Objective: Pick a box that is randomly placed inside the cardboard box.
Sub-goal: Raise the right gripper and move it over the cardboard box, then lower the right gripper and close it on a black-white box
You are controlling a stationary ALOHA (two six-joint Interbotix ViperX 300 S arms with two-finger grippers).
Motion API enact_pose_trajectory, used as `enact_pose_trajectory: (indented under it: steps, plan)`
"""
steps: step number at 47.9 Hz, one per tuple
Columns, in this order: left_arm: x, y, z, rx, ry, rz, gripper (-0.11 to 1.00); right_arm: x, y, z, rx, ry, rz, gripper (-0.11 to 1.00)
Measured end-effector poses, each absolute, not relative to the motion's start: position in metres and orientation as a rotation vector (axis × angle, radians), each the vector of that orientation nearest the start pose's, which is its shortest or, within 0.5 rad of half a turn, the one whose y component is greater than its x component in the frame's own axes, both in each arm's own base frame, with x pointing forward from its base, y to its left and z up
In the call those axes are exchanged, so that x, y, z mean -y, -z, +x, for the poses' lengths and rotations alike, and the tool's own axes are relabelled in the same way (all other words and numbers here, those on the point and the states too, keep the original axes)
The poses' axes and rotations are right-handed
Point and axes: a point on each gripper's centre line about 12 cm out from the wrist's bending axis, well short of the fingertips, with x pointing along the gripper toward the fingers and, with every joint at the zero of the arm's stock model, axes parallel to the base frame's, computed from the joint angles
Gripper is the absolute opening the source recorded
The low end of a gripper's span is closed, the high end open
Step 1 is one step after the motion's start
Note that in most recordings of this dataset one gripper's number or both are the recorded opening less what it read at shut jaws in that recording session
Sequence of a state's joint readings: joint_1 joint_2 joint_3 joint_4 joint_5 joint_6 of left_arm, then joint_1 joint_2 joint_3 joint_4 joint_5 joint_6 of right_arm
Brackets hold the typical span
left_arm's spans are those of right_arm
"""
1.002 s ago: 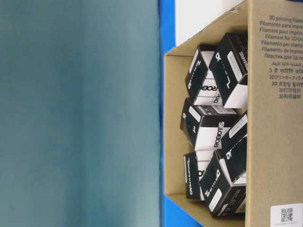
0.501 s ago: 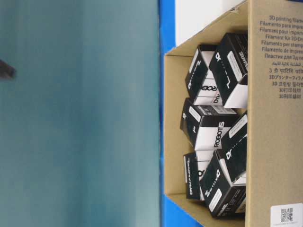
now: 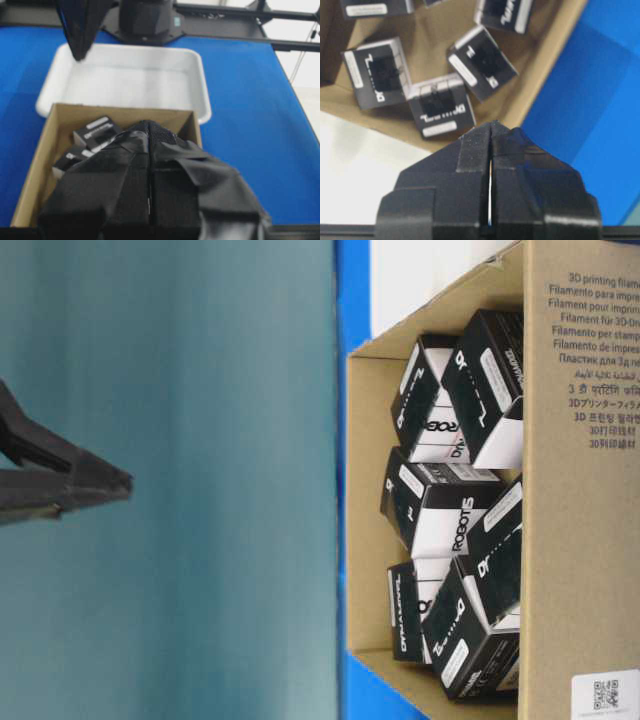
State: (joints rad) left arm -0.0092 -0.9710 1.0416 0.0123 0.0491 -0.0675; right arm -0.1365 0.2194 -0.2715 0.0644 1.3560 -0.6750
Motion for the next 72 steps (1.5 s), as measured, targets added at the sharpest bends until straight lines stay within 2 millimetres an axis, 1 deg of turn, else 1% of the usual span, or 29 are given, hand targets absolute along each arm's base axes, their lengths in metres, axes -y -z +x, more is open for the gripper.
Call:
enact_pose_trajectory:
  steps: [6, 9, 12, 19, 25, 28, 31, 35, 39, 41, 43, 45, 51, 64, 72]
  plan:
    - [0.002, -0.311, 0.203, -0.118, 0.005, -0.055, -0.07, 0.043, -0.3, 0.456, -1.254, -0.424, -0.495, -0.02]
    - [0.002, -0.311, 0.203, -0.118, 0.005, -0.056, -0.07, 0.039, -0.293, 0.458, -1.258, -0.459, -0.53, -0.02]
    - [0.002, -0.311, 0.202, -0.117, 0.005, -0.055, -0.07, 0.038, -0.28, 0.46, -1.267, -0.488, -0.572, -0.01]
    - [0.002, -0.311, 0.202, -0.117, 0.005, -0.055, -0.07, 0.05, -0.246, 0.467, -1.281, -0.524, -0.712, 0.01]
    - [0.002, -0.311, 0.203, -0.118, 0.007, -0.056, -0.07, 0.063, -0.227, 0.467, -1.275, -0.541, -0.767, 0.07]
    - [0.002, -0.311, 0.202, -0.117, 0.007, -0.056, -0.07, 0.069, -0.221, 0.465, -1.276, -0.545, -0.775, 0.16]
    - [0.002, -0.312, 0.202, -0.115, 0.008, -0.054, -0.07, 0.076, -0.216, 0.463, -1.282, -0.539, -0.772, 0.3]
    - [0.002, -0.311, 0.202, -0.117, 0.007, -0.056, -0.07, 0.079, -0.21, 0.462, -1.286, -0.538, -0.76, 0.53]
    - [0.002, -0.312, 0.202, -0.115, 0.008, -0.058, -0.07, 0.078, -0.208, 0.461, -1.282, -0.543, -0.754, 0.77]
    - [0.002, -0.312, 0.202, -0.115, 0.008, -0.056, -0.07, 0.078, -0.206, 0.462, -1.276, -0.544, -0.757, 0.87]
    - [0.002, -0.312, 0.202, -0.115, 0.007, -0.056, -0.07, 0.077, -0.204, 0.462, -1.267, -0.542, -0.761, 0.94]
    - [0.002, -0.311, 0.202, -0.115, 0.008, -0.058, -0.07, 0.077, -0.201, 0.463, -1.261, -0.537, -0.762, 0.99]
    - [0.002, -0.312, 0.202, -0.115, 0.008, -0.058, -0.07, 0.075, -0.186, 0.464, -1.262, -0.545, -0.766, 0.98]
    - [0.002, -0.311, 0.203, -0.118, 0.006, -0.074, -0.07, 0.06, -0.16, 0.461, -1.268, -0.624, -0.82, 0.99]
    - [0.002, -0.31, 0.203, -0.121, 0.004, -0.079, -0.07, 0.058, -0.147, 0.461, -1.231, -0.608, -0.84, 0.99]
